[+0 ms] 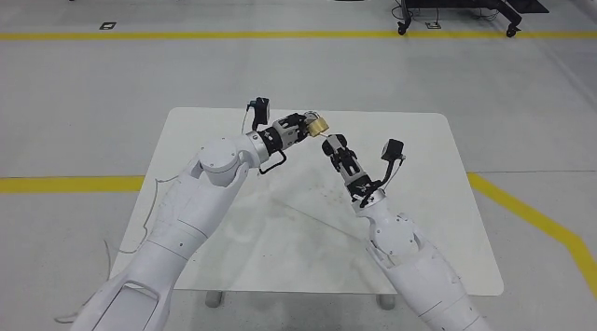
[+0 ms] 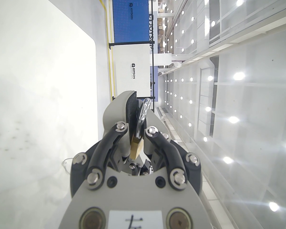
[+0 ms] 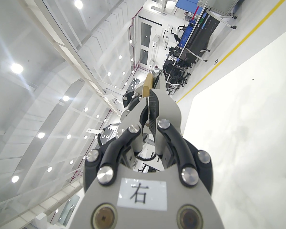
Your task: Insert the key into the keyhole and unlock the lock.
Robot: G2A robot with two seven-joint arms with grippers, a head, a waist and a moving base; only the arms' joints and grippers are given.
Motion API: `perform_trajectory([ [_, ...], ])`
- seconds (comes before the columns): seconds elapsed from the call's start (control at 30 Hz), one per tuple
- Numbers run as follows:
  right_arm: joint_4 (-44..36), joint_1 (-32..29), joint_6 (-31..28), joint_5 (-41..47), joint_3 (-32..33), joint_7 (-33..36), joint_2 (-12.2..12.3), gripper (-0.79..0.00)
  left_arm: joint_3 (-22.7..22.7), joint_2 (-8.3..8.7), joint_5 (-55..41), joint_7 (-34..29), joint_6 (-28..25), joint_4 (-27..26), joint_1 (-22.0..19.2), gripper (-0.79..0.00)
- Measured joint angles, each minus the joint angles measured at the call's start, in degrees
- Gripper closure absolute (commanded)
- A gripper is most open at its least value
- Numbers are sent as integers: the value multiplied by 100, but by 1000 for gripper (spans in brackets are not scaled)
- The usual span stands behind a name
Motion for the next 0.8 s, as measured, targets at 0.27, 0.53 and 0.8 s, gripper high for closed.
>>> perform_trajectory([
  [0.27, -23, -6, -307, -348, 64, -249, -37, 0, -58, -13, 105, 78, 53, 3, 12, 0],
  [0.53, -9, -131, -400, -3117, 267, -1319, 15, 0, -20, -38, 141, -49, 595, 111, -68, 0],
  [0.8, 192, -103, 110, -4390, 161, -1707, -19, 0, 9, -64, 214, -132, 685, 164, -107, 0],
])
